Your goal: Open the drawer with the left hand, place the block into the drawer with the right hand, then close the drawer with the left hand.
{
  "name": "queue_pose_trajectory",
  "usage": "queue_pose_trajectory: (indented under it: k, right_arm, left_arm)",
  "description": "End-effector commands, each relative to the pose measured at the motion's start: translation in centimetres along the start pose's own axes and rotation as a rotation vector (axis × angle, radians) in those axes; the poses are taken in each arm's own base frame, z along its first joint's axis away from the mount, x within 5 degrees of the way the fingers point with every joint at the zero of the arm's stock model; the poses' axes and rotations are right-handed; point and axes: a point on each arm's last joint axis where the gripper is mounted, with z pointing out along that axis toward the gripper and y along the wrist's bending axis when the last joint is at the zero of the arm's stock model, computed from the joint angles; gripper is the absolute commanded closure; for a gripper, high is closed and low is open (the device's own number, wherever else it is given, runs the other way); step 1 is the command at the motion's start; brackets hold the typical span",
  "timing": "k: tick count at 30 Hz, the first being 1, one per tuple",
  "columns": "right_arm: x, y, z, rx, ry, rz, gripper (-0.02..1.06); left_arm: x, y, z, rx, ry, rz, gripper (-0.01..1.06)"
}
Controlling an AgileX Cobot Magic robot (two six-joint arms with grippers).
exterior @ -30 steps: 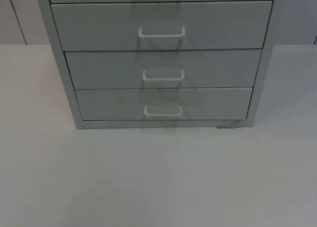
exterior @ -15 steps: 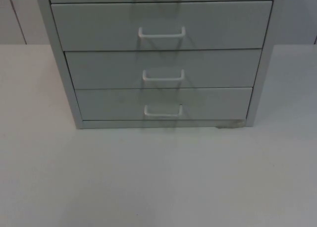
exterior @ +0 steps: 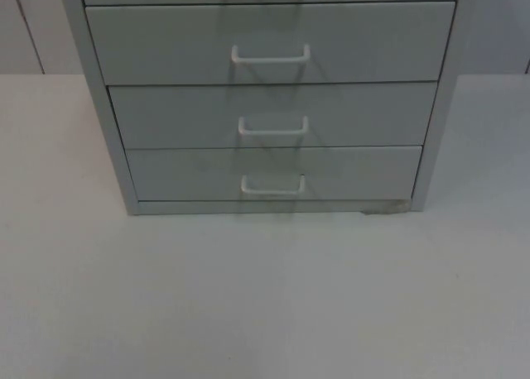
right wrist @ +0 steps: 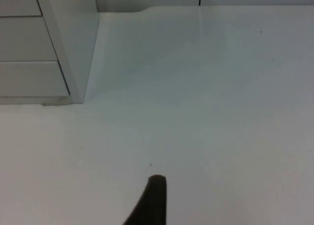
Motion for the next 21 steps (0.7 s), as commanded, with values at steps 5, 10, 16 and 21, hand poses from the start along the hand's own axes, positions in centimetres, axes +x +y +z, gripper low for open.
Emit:
queue_pose_trajectory:
  k: [5, 10, 16, 21]
  right_arm:
    - [0.18, -0.01, 0.12, 0.001, 0.005, -0.007, -0.01]
    - [0.18, -0.01, 0.12, 0.001, 0.005, -0.007, -0.01]
    - [0.18, -0.01, 0.12, 0.001, 0.005, -0.007, -0.01]
    - [0.18, -0.01, 0.12, 0.001, 0.005, -0.007, -0.01]
  left_arm:
    - [0.14, -0.09, 0.07, 0.009, 0.005, -0.006, 0.00]
    - [0.14, -0.09, 0.07, 0.009, 0.005, -0.006, 0.00]
    - [0.14, -0.09, 0.07, 0.009, 0.005, -0.006, 0.00]
    - [0.14, -0.09, 0.07, 0.009, 0.005, -0.006, 0.00]
